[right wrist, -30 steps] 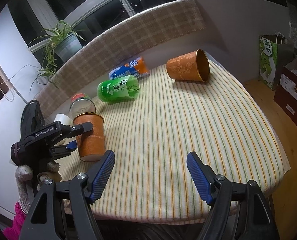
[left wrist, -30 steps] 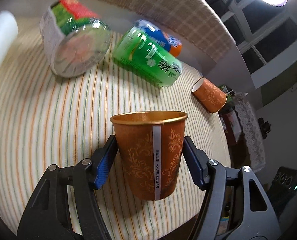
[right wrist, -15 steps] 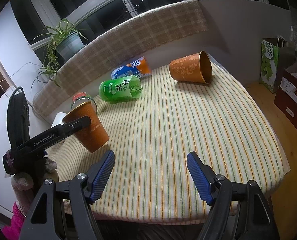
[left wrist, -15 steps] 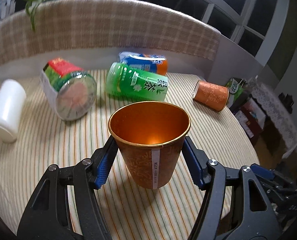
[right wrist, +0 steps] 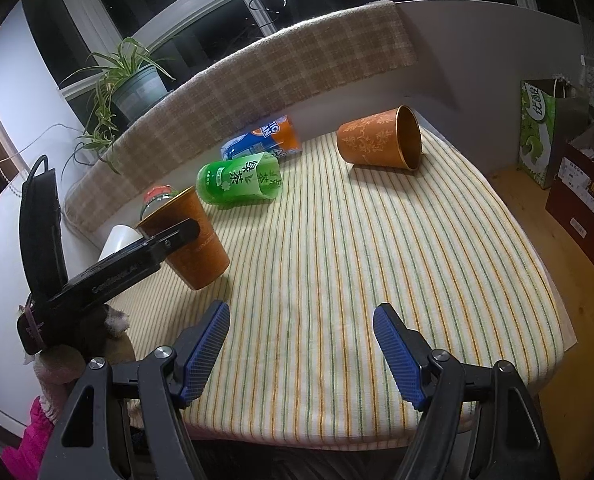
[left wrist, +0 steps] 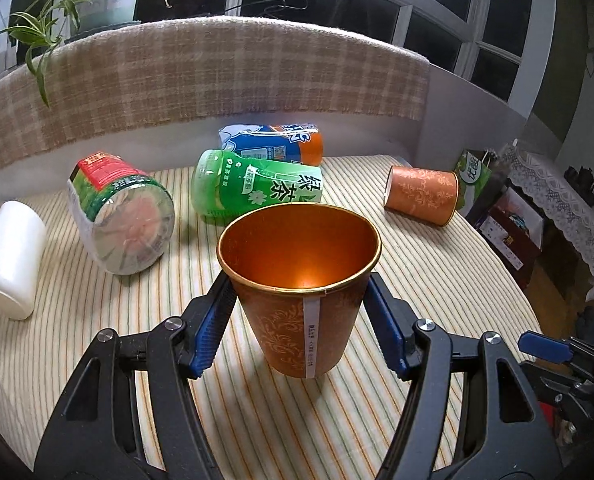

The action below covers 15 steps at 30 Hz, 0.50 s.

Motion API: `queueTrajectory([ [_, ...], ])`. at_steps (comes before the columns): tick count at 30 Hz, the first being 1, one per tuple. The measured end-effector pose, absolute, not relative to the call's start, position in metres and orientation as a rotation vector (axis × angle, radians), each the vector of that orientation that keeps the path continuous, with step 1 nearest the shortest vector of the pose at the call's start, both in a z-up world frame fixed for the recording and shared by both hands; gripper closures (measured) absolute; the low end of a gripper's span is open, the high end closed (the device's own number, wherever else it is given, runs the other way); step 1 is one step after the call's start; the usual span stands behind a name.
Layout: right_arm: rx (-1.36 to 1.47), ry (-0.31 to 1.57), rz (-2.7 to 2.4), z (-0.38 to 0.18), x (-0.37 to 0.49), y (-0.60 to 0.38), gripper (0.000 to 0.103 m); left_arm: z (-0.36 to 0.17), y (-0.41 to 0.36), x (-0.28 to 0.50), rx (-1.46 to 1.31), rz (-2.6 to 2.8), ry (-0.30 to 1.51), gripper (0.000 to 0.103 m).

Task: Flip cup upright
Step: 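Lower the upright orange cup onto the table and open the left gripper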

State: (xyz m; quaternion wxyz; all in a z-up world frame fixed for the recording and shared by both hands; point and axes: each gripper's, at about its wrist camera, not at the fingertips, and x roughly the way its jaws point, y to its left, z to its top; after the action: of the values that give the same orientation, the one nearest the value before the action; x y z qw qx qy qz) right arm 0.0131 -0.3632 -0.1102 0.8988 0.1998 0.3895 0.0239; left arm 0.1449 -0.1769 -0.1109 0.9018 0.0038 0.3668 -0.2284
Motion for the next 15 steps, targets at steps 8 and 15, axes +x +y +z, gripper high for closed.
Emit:
queueTrajectory([
  [8,0.418,0.806,0.044,-0.111,0.013,-0.366,0.026,-0.122,-0.182,0.143,0.016,-0.497,0.790,0.036],
  [15,0.422,0.806,0.045,-0.111,0.014,-0.366,0.026,-0.122,-0.180,0.137,0.017,-0.521,0.799,0.036],
])
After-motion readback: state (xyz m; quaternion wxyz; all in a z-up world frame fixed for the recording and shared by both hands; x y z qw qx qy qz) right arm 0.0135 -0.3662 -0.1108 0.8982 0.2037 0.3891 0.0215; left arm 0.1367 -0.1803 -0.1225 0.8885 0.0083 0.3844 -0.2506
